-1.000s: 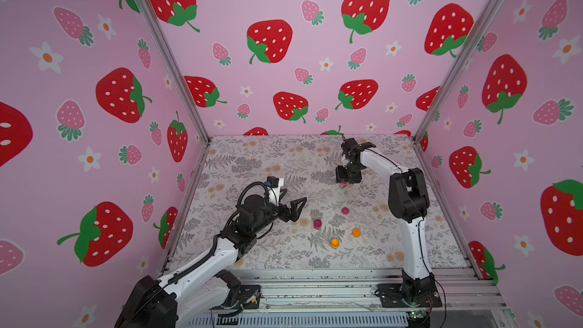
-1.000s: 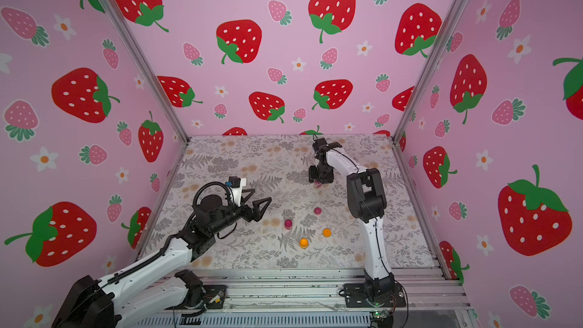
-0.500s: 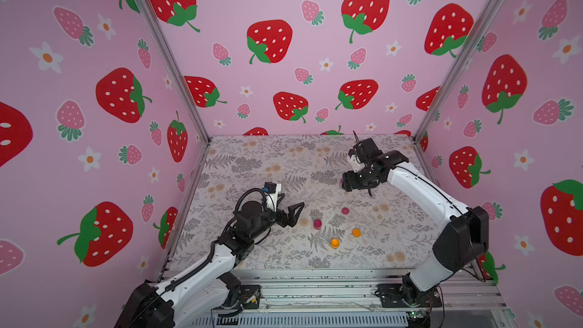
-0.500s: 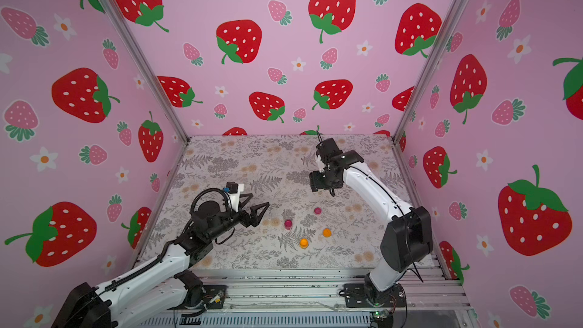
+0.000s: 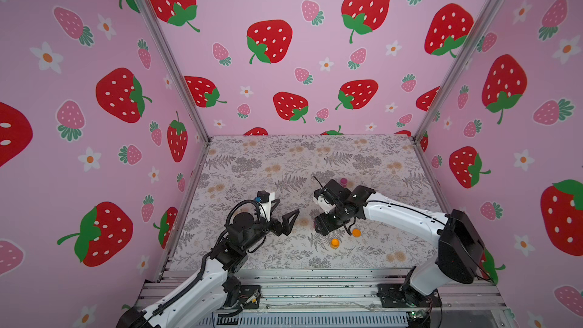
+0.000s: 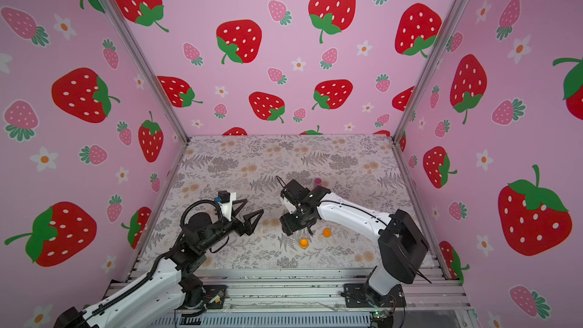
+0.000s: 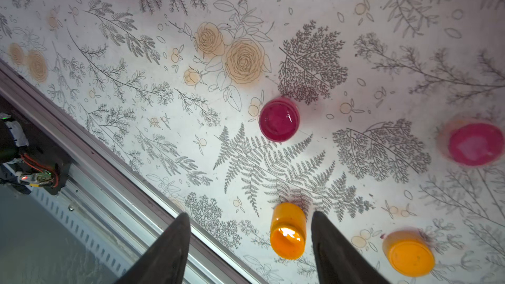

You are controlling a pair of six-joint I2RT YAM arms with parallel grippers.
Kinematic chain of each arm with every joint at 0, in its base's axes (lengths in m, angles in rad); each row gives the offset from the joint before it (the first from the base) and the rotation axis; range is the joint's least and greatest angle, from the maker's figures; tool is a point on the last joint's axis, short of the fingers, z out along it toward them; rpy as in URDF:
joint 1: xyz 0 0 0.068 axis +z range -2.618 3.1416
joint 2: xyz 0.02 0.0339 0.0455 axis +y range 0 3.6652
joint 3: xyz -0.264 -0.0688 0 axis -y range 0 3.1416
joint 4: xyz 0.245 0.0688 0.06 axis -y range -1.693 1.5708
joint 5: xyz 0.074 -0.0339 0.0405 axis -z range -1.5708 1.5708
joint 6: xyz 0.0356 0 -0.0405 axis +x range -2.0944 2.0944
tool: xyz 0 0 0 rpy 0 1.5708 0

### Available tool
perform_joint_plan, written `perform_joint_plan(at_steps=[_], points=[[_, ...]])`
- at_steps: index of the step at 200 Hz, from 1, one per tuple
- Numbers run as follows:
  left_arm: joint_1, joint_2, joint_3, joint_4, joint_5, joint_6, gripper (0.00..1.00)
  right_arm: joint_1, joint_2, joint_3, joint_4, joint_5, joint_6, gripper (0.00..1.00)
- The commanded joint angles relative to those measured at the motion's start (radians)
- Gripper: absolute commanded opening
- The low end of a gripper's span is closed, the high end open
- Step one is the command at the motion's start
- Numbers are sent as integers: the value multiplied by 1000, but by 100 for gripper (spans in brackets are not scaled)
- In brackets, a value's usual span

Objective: Close the paint jar lid
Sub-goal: Pick up the paint jar from the center of the board.

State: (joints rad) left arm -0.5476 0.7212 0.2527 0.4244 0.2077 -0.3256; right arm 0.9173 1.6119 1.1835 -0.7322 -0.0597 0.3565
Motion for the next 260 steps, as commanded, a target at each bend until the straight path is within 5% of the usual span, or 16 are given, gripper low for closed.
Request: perform_joint_plan(at_steps=[1, 84, 260], points=[[0, -34, -6, -42, -25, 20, 99, 26, 52, -3, 68, 56, 17, 71], [-1, -87, -24, -71, -32, 18, 99, 46, 121, -39, 178, 246, 75, 63], [0, -123, -45, -83, -35, 23, 99, 34, 194, -48, 212, 278, 96, 40]])
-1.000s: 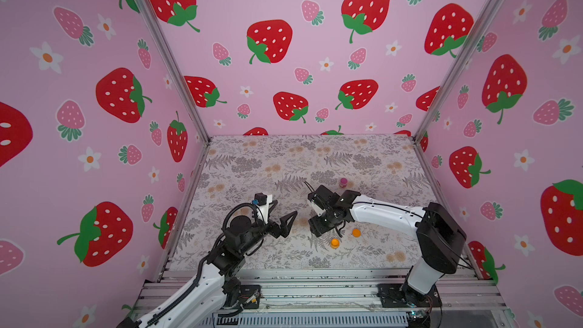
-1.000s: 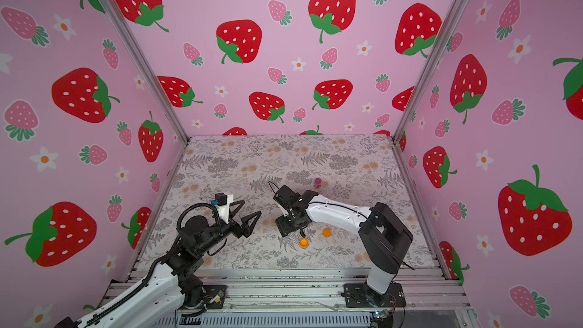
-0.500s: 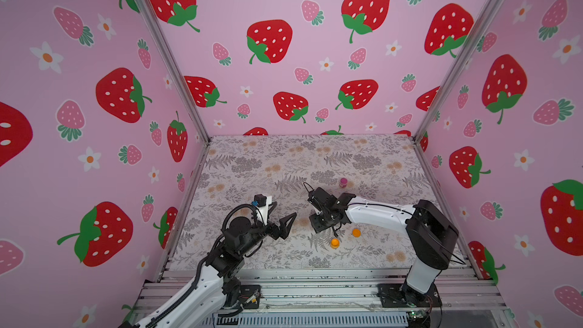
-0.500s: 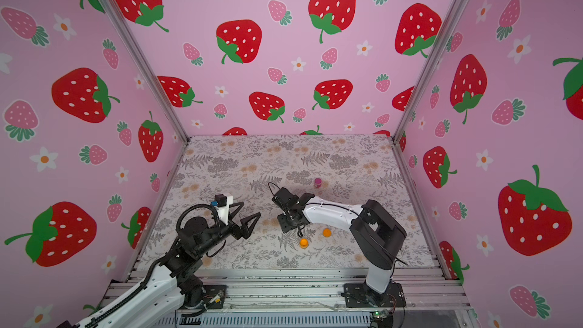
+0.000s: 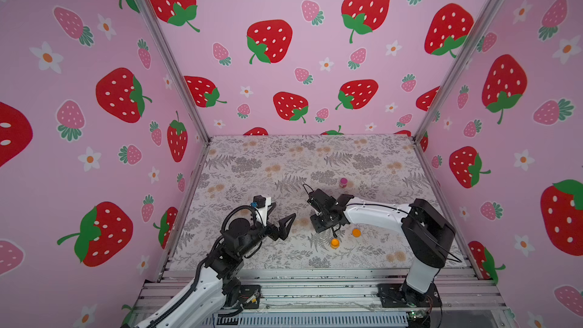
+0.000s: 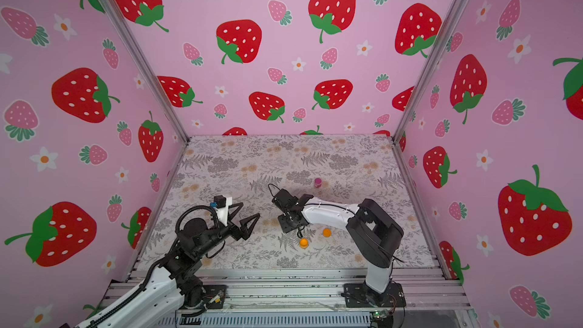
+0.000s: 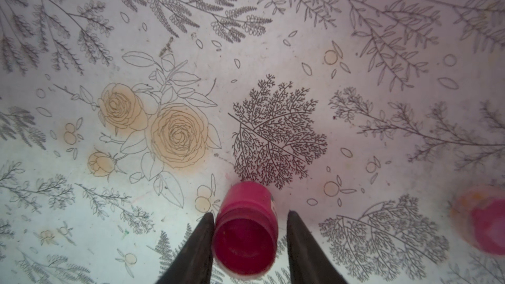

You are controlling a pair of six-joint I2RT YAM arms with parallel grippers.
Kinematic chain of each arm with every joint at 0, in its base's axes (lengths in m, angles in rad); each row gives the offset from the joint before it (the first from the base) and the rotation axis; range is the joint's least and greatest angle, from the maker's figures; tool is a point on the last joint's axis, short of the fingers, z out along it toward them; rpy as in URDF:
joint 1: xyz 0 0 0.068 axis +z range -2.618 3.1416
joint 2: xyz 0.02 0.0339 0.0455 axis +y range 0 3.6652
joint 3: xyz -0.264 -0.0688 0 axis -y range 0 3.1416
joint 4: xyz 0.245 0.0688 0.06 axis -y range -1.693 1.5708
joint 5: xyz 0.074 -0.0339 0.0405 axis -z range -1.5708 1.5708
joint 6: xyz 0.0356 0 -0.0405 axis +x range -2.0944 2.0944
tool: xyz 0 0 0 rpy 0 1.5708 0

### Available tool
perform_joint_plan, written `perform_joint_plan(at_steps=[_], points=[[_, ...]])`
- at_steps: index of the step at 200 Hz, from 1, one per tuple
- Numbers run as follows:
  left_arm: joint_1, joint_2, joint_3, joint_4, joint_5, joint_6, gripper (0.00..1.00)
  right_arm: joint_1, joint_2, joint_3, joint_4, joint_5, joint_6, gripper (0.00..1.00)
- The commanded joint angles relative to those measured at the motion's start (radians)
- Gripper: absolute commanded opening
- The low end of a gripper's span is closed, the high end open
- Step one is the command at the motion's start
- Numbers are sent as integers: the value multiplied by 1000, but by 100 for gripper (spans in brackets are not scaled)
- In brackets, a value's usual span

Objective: Close the paint jar lid
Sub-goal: Pick up the paint jar from the center of the board.

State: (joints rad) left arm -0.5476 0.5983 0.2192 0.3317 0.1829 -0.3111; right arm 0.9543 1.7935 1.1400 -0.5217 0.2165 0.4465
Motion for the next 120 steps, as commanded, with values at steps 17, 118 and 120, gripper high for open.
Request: perform_joint_plan(at_steps=[17, 118, 120], points=[[0, 1, -12, 9, -13, 10, 99, -5, 13, -5, 0, -3, 5, 37], [0, 67, -8, 139, 76, 40, 99, -79, -156, 35, -138, -115, 18, 33], [-1, 71, -6, 147, 81, 43, 99, -83, -163, 37, -142, -123, 15, 32]])
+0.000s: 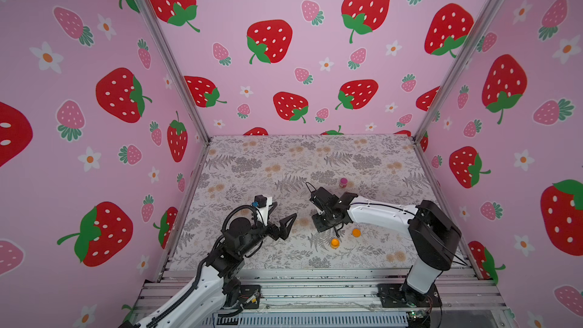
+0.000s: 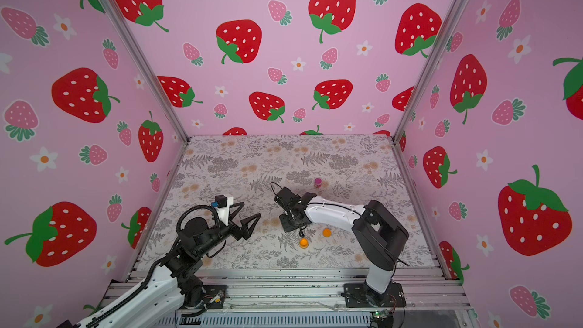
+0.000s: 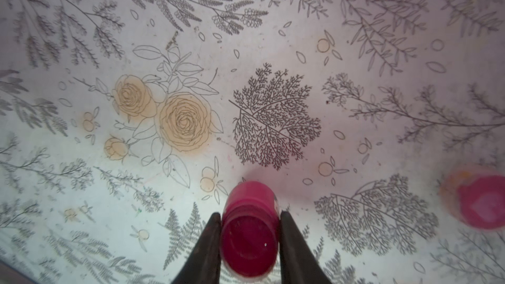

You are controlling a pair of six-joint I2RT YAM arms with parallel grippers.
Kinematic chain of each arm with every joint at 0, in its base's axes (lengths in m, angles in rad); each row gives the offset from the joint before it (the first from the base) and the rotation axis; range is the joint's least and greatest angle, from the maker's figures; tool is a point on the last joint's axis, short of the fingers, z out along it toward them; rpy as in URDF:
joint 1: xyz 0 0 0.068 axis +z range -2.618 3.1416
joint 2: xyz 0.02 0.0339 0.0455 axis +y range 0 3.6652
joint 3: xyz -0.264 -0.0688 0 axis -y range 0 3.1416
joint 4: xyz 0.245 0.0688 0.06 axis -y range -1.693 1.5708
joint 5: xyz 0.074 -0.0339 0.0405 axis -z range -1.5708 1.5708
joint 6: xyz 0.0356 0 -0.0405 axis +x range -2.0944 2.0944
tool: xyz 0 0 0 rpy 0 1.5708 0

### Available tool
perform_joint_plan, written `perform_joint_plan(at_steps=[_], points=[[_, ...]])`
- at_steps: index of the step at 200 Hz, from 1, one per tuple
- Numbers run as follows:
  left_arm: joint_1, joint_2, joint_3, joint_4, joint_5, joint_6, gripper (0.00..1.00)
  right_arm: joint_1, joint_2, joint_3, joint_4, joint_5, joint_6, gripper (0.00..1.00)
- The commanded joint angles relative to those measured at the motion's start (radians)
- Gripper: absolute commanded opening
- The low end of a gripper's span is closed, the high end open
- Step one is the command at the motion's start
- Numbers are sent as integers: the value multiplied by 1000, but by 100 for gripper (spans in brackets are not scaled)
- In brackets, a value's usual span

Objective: Close the paint jar lid
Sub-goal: Pick up the paint jar from the center of the board.

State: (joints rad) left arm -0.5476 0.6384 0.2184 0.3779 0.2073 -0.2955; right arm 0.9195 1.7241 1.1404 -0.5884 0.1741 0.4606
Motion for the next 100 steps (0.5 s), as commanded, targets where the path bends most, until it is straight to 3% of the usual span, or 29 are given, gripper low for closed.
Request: perform_joint_plan(at_steps=[1, 62, 100], points=[[-1, 35, -4, 104, 59, 28, 99, -50, -96, 38, -77, -82, 0, 33], [-13, 229, 70, 317, 212, 119, 99, -240, -200, 183, -255, -329, -94, 33], [-78, 343, 155, 357, 257, 291, 97, -346, -210, 274, -321, -478, -118, 32]])
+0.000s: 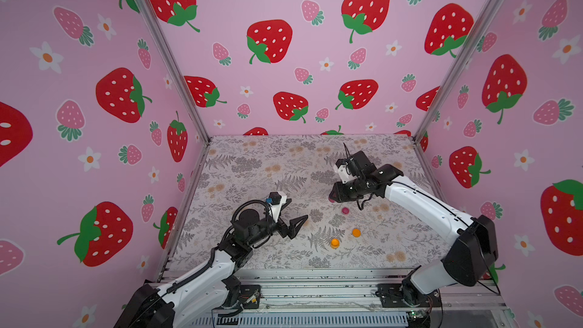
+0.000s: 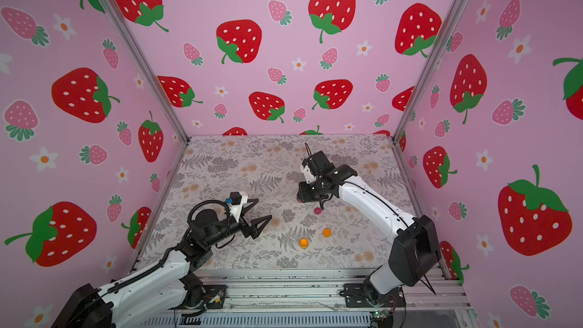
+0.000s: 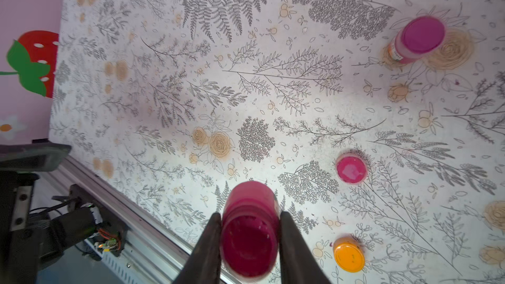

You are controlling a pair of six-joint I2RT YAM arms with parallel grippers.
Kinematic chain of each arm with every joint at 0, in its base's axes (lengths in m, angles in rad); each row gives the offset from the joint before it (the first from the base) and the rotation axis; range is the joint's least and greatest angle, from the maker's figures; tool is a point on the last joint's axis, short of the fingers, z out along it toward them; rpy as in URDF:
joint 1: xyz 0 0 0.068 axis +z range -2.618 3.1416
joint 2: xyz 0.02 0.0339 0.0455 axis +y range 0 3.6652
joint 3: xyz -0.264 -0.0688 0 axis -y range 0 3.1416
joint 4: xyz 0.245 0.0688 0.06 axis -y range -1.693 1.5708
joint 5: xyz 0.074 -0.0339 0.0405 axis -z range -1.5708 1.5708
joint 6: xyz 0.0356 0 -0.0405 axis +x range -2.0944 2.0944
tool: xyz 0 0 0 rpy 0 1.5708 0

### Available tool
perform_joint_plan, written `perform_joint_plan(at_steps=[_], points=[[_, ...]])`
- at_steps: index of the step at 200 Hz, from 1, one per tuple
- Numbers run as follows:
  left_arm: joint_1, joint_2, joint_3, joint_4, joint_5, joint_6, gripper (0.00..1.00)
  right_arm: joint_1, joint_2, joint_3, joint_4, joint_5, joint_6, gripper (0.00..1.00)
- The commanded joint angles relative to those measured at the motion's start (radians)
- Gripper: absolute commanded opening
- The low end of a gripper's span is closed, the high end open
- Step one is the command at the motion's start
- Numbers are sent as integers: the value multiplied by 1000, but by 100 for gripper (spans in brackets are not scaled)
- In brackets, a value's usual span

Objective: Close the paint jar lid
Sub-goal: Pick up the paint jar from the center of the board.

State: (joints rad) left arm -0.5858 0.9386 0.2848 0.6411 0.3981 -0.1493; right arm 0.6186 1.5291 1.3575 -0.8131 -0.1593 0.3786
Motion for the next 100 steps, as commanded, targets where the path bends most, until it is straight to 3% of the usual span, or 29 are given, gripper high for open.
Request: perform_joint_plan(at_steps=[1, 100], points=[[-41, 46, 90, 93, 67, 148, 97, -46, -15, 60, -99, -146, -36, 32], [-109, 194, 197, 100, 133, 253, 90, -57, -16, 224, -224, -298, -46, 33]])
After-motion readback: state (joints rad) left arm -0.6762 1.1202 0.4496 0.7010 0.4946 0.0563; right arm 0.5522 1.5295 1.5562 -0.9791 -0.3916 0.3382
